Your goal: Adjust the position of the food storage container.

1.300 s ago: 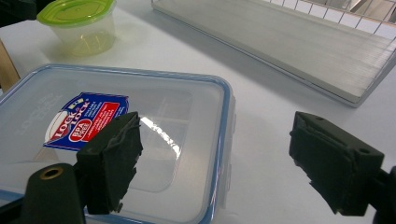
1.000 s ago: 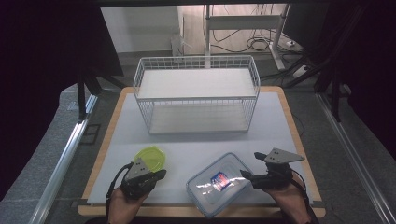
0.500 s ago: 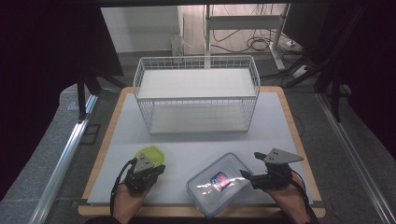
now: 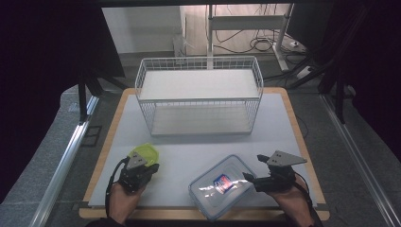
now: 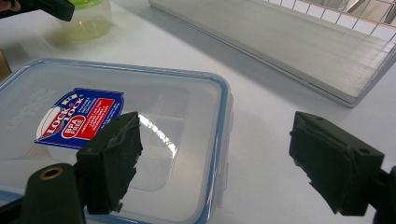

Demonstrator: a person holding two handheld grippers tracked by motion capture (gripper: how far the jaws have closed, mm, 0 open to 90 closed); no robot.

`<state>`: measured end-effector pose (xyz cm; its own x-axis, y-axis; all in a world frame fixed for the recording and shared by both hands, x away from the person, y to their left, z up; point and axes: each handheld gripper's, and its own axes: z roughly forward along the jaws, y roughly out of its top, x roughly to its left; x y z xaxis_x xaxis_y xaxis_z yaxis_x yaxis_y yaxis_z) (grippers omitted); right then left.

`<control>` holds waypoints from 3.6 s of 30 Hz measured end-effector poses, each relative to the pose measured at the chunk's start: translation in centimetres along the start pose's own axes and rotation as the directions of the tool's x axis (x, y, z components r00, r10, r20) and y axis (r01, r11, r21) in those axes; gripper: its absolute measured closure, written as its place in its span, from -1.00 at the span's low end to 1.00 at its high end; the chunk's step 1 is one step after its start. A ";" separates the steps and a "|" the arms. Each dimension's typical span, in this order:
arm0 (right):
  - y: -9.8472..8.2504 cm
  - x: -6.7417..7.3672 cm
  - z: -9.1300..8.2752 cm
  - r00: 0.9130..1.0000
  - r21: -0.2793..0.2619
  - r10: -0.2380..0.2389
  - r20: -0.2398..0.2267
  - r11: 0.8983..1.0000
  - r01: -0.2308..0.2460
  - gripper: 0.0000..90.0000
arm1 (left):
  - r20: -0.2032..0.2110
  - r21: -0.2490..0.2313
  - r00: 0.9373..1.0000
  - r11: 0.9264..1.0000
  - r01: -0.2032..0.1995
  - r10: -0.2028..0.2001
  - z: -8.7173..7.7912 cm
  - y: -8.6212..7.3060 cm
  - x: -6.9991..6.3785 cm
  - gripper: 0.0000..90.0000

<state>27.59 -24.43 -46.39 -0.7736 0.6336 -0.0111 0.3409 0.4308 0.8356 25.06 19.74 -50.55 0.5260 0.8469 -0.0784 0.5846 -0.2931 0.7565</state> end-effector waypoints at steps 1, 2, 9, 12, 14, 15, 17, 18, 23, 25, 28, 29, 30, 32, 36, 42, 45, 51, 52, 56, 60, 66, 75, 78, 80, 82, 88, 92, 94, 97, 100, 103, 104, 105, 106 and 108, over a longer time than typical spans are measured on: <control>0.0 0.0 0.0 1.000 0.000 0.000 0.000 1.000 0.000 -0.62 | 0.000 0.000 1.000 1.000 0.000 0.000 0.0 0.0 0.0 1.00; 0.0 0.0 0.0 1.000 -0.001 0.000 -0.001 1.000 0.000 -0.62 | -0.010 0.002 1.000 1.000 0.003 -0.003 -0.1 0.0 0.4 0.99; 0.0 0.0 0.0 1.000 0.002 0.001 -0.003 1.000 -0.001 -0.62 | -0.042 0.007 0.999 1.000 0.019 -0.018 -0.3 -0.1 1.9 1.00; 0.0 0.0 0.0 1.000 0.002 0.003 -0.004 1.000 -0.003 -0.62 | -0.057 0.007 0.998 1.000 0.030 -0.030 -0.4 -0.1 2.6 1.00; 0.0 0.0 0.0 1.000 0.005 0.003 -0.003 1.000 -0.003 -0.62 | -0.053 0.004 0.998 0.999 0.042 -0.042 -0.4 -0.2 2.9 1.00; 0.0 0.0 0.0 1.000 0.005 0.003 -0.003 1.000 -0.003 -0.62 | -0.053 0.004 0.998 0.999 0.042 -0.042 -0.4 -0.2 2.9 1.00; -0.1 -0.1 0.1 1.000 0.004 0.006 -0.007 1.000 -0.006 -0.62 | -0.044 -0.004 0.998 0.999 0.035 -0.035 -0.6 -0.1 2.5 0.99; -0.1 -0.1 0.1 1.000 0.005 0.008 -0.008 1.000 -0.008 -0.61 | -0.038 -0.011 0.999 0.999 0.032 -0.032 -0.7 0.0 2.3 1.00; -0.2 -0.3 -0.1 0.998 0.003 0.051 -0.039 0.999 -0.051 -0.38 | 0.023 -0.055 1.000 0.998 -0.015 0.016 -1.1 0.3 0.3 0.99; -0.2 -0.3 -0.3 0.997 0.016 0.053 -0.048 0.999 -0.052 -0.16 | 0.038 -0.063 0.999 0.998 -0.025 0.028 -1.2 0.3 -0.3 0.99; -0.1 -0.2 -0.6 0.998 0.038 0.033 -0.055 0.999 -0.031 0.21 | 0.101 -0.073 0.992 0.995 -0.064 0.071 -1.3 0.2 -2.5 0.99; -0.1 -0.1 -0.7 0.998 0.042 0.024 -0.059 0.999 -0.022 0.31 | 0.116 -0.073 0.990 0.995 -0.073 0.081 -1.3 0.1 -3.1 0.99; -0.1 0.0 -0.8 0.998 0.043 0.019 -0.060 0.999 -0.017 0.47 | 0.132 -0.074 0.987 0.994 -0.079 0.088 -1.2 0.0 -3.7 0.99; 0.0 0.1 -1.1 0.997 0.045 0.006 -0.080 0.999 -0.003 0.72 | 0.160 -0.074 0.982 0.993 -0.093 0.104 -1.2 -0.2 -4.7 0.99; 0.0 0.6 -1.6 0.993 0.056 -0.013 -0.121 0.998 0.020 0.99 | 0.217 -0.055 0.967 0.991 -0.126 0.135 -0.9 -0.7 -6.8 0.99; -0.5 1.5 -1.9 0.986 0.072 -0.032 -0.163 0.996 0.044 1.00 | 0.251 -0.042 0.955 0.987 -0.154 0.159 -0.7 -1.5 -8.7 0.99; -0.9 2.1 -2.1 0.981 0.078 -0.045 -0.191 0.995 0.061 1.00 | 0.267 -0.040 0.950 0.987 -0.157 0.162 -0.6 -1.8 -9.3 0.99; -1.8 3.0 -2.0 0.964 0.111 -0.071 -0.257 0.989 0.102 1.00 | 0.283 -0.031 0.942 0.984 -0.177 0.179 -0.3 -2.1 -10.3 0.98; -2.1 3.3 -1.8 0.956 0.137 -0.074 -0.285 0.984 0.117 1.00 | 0.268 -0.026 0.945 0.982 -0.186 0.186 -0.1 -2.0 -10.6 0.98; -2.7 3.8 -1.0 0.936 0.193 -0.088 -0.342 0.968 0.161 1.00 | 0.273 -0.016 0.948 0.986 -0.169 0.166 0.1 -1.9 -10.3 0.98; -2.6 4.0 -0.7 0.929 0.191 -0.092 -0.358 0.967 0.169 1.00 | 0.263 0.011 0.948 0.982 -0.188 0.179 0.7 -1.7 -10.5 0.98; -2.5 4.4 0.3 0.941 0.226 -0.114 -0.319 0.955 0.192 1.00 | 0.237 0.020 0.955 0.982 -0.189 0.179 1.5 -0.9 -10.1 0.99; -2.2 4.1 1.4 0.953 0.244 -0.125 -0.276 0.950 0.195 1.00 | 0.218 0.025 0.966 0.989 -0.147 0.138 3.0 0.1 -8.6 0.99; -2.3 3.7 1.1 0.958 0.241 -0.116 -0.264 0.953 0.182 1.00 | 0.215 0.035 0.967 0.988 -0.151 0.140 3.6 0.3 -8.5 0.99; -2.4 2.6 0.2 0.971 0.243 -0.099 -0.218 0.958 0.153 1.00 | 0.227 0.036 0.966 0.990 -0.134 0.123 3.5 0.2 -8.5 0.99; -2.6 1.8 -0.4 0.979 0.239 -0.083 -0.188 0.963 0.128 1.00 | 0.234 0.037 0.965 0.990 -0.133 0.121 3.3 0.0 -8.7 0.98; -2.8 -0.8 -1.6 0.996 0.222 -0.037 -0.079 0.973 0.053 0.98 | 0.266 0.072 0.955 0.985 -0.158 0.134 3.3 -0.6 -10.0 0.98; -2.6 -1.8 -1.1 0.998 0.233 -0.021 -0.051 0.972 0.032 0.96 | 0.276 0.085 0.950 0.981 -0.177 0.147 3.7 -0.6 -10.6 0.97; -2.6 -1.9 -0.9 0.998 0.235 -0.014 -0.059 0.972 0.028 0.96 | 0.270 0.087 0.951 0.980 -0.178 0.148 3.8 -0.6 -10.5 0.97; -2.6 -2.3 -0.3 0.998 0.250 -0.022 -0.061 0.968 0.037 0.96 | 0.263 0.087 0.955 0.983 -0.163 0.135 4.0 -0.3 -10.3 0.97; -2.5 -2.5 0.2 0.998 0.250 -0.022 -0.056 0.968 0.036 1.00 | 0.240 0.088 0.962 0.984 -0.156 0.131 4.2 0.0 -10.0 0.97; -2.4 -2.5 0.4 0.998 0.247 -0.022 -0.061 0.968 0.037 1.00 | 0.230 0.090 0.966 0.986 -0.141 0.117 4.4 0.1 -9.5 0.97; -2.4 -2.5 0.5 0.998 0.245 -0.021 -0.066 0.969 0.037 1.00 | 0.223 0.091 0.968 0.987 -0.136 0.112 4.4 0.2 -9.3 0.97; -2.4 -2.5 0.6 0.997 0.244 -0.021 -0.070 0.969 0.038 1.00 | 0.216 0.091 0.970 0.987 -0.130 0.108 4.5 0.3 -9.2 0.97; -2.4 -2.5 0.6 0.997 0.243 -0.020 -0.076 0.969 0.038 1.00 | 0.204 0.091 0.973 0.988 -0.127 0.107 4.6 0.4 -9.0 0.97; -2.4 -2.5 0.8 0.996 0.241 -0.011 -0.090 0.970 0.033 1.00 | 0.194 0.091 0.976 0.989 -0.119 0.100 4.8 0.6 -8.6 0.98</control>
<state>29.13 -26.52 -48.76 -0.8225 0.5680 0.0290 0.4337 0.5935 0.6779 23.87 10.15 -52.54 0.6916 0.7110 -0.1270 0.5713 -0.4310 0.6984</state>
